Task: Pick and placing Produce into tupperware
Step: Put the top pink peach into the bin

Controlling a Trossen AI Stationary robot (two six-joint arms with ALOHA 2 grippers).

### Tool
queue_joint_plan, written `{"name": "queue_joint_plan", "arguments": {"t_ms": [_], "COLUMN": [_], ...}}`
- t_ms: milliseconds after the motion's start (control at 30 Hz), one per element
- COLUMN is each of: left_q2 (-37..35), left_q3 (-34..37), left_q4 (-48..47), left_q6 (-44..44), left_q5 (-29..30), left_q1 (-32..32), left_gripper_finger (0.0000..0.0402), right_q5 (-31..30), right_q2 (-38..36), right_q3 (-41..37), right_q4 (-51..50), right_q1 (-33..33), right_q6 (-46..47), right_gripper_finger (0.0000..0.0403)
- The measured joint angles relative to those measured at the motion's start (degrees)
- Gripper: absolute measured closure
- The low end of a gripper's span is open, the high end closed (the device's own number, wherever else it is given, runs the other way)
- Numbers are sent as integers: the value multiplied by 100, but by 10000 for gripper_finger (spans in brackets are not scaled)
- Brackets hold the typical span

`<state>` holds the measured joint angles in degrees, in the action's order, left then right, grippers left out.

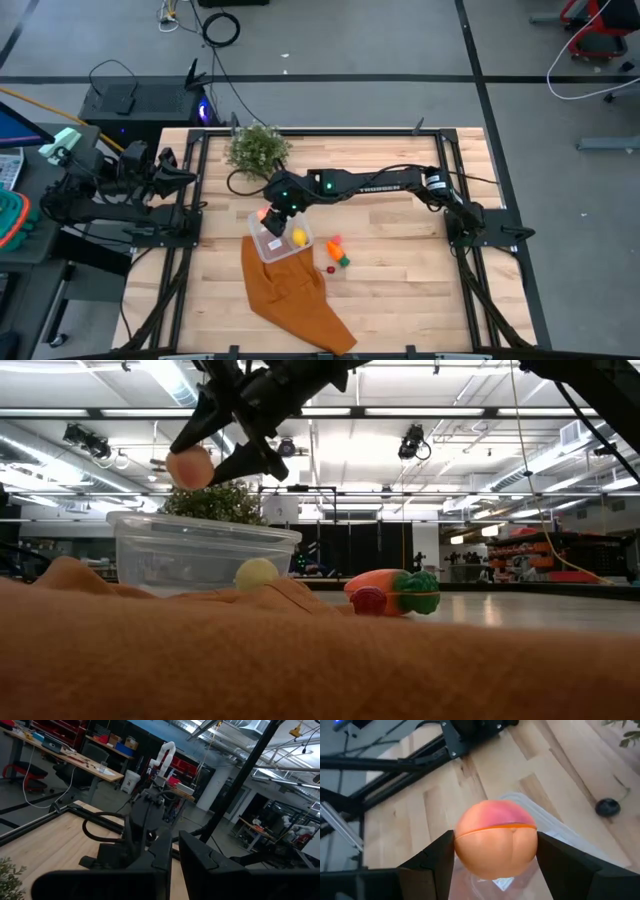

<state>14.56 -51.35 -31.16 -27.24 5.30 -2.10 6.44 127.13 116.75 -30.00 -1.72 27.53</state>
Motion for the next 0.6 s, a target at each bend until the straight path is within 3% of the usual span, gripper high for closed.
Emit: {"name": "queue_joint_plan", "arguments": {"t_ms": [200, 600], "left_q2": [-1, -1], "left_q3": [0, 0], "left_q4": [4, 6], "left_q6": [0, -20], "left_q5": [0, -2], "left_q1": [1, -1], "left_gripper_finger": [367, 365], "right_q5": [-154, -166], "right_q2": [10, 473], "right_q3": [0, 1], "right_q4": [-109, -136], "right_q1": [44, 195], "right_q6": [-625, -745], "right_gripper_finger": [192, 192]}}
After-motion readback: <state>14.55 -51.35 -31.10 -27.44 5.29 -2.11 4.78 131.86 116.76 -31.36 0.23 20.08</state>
